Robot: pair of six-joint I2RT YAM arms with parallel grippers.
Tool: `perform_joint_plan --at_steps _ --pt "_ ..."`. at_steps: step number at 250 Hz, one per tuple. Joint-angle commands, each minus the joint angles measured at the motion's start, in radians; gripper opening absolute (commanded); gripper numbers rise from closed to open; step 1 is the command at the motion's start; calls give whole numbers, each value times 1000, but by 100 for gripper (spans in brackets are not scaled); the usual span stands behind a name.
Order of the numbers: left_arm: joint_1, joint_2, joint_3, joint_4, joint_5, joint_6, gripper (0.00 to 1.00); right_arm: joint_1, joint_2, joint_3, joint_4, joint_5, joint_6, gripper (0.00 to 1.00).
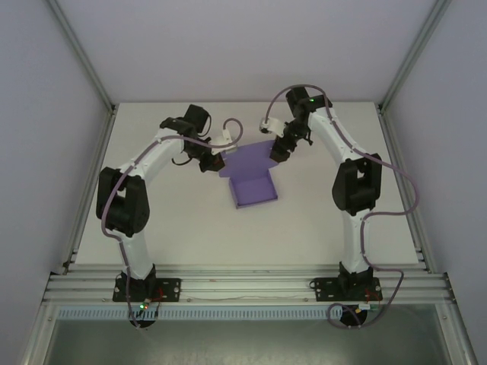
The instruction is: Assemble paper box
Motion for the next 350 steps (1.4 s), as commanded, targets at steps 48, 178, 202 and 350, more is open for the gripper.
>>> perform_joint_plan --at_steps 48,178,202,350 --pt "-31 57 49 -61 -7 43 0 24 -6 20 -105 -20 -34 39" --pt "-34 75 53 -35 -58 18 0 24 15 15 -210 76 -48 28" --pt "-34 79 52 -25 -65 12 0 24 21 20 -224 89 -44 25" --pt "-100 44 -96 368 -492 -718 0 100 -243 -305 368 380 847 0"
